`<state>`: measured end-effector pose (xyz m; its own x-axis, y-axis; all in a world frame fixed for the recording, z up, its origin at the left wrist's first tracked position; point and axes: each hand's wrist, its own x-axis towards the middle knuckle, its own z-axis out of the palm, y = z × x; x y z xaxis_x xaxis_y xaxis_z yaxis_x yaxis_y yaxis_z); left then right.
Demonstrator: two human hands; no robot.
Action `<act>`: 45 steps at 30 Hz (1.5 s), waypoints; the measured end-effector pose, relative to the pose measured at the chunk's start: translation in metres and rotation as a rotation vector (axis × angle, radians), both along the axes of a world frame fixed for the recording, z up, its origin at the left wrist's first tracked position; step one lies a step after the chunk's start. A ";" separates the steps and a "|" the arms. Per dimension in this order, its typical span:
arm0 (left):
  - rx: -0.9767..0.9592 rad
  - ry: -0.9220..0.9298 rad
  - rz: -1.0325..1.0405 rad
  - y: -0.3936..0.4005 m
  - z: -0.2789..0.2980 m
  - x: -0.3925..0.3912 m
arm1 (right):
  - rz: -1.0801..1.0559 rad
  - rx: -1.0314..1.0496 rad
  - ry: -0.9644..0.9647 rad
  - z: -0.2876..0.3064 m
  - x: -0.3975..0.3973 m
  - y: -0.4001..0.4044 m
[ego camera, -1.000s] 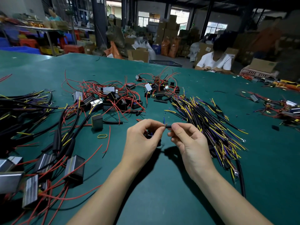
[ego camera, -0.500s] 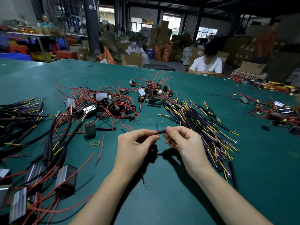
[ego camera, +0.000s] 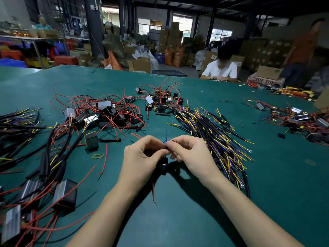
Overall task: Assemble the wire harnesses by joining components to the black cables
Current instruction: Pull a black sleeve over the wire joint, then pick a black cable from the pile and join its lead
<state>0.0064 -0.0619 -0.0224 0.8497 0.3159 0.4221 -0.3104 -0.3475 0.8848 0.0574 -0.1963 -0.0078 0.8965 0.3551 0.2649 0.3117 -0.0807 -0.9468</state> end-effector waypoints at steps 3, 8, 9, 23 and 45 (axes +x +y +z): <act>0.069 -0.015 -0.009 -0.001 0.001 -0.002 | -0.054 -0.033 -0.055 -0.002 0.001 0.000; 0.175 0.007 0.048 -0.001 0.000 -0.002 | -0.141 0.024 -0.020 -0.007 0.002 0.002; 0.160 0.016 0.050 -0.001 0.000 -0.002 | -0.148 0.038 -0.008 -0.008 0.002 0.003; 0.157 0.041 0.005 0.003 -0.002 0.002 | -0.076 -0.116 -0.062 -0.005 -0.001 0.002; 0.189 0.012 -0.013 0.001 -0.004 0.001 | -0.015 -0.106 0.026 -0.013 -0.004 0.000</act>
<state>0.0079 -0.0604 -0.0263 0.8585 0.2204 0.4630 -0.3061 -0.5041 0.8076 0.0532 -0.1963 -0.0213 0.9081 0.3660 0.2033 0.2851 -0.1852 -0.9404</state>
